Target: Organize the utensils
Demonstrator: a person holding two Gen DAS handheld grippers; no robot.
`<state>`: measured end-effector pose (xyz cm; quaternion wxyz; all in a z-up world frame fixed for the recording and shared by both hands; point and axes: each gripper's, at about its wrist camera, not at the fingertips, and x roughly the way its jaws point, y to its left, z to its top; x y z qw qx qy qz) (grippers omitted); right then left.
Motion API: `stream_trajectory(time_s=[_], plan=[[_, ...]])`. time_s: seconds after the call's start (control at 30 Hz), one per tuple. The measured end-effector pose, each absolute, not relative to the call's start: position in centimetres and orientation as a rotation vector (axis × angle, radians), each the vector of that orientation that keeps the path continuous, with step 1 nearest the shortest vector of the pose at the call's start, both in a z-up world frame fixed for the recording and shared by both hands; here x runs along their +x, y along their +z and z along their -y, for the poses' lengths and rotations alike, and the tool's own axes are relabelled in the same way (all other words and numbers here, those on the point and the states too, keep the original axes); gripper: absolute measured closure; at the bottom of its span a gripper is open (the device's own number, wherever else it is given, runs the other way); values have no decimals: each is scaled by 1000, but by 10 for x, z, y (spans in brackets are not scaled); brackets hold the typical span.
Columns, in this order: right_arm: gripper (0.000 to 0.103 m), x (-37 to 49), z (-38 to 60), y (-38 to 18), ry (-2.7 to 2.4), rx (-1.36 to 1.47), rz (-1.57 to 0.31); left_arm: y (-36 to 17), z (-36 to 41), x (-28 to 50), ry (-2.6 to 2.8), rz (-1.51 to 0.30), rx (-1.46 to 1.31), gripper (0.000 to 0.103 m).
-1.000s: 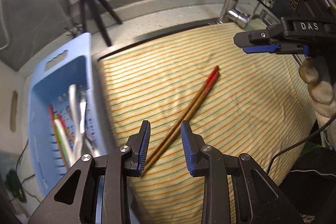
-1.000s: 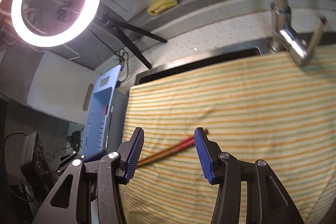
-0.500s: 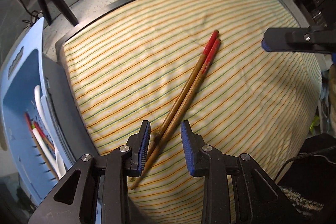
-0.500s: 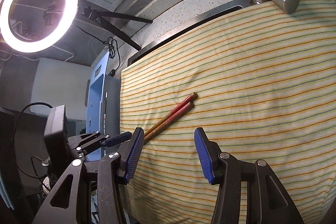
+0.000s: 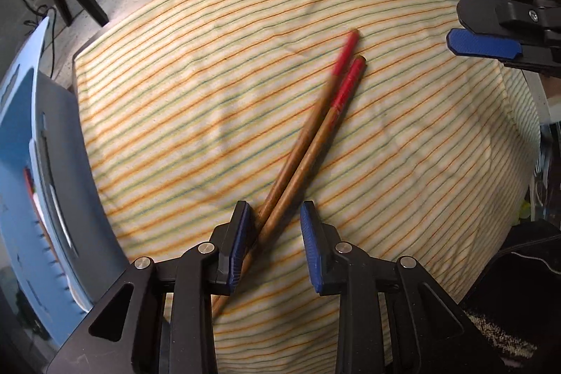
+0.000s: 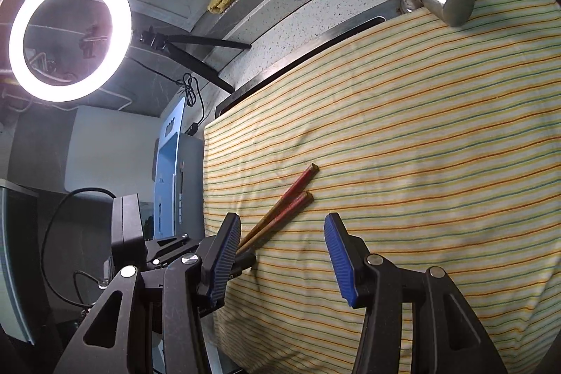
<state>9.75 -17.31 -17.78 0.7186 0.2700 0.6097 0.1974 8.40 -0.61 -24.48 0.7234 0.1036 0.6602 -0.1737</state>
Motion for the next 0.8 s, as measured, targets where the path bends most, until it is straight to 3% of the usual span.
stream_trajectory(time_s=[0.37,0.8], plan=[[57,88,156,-213,618,593,-1561,-243,16,38,-190,-1370,-21,74],[82,112,111,-236,681,501,-1583,-246,40,4,-171,-1392,-9,74]])
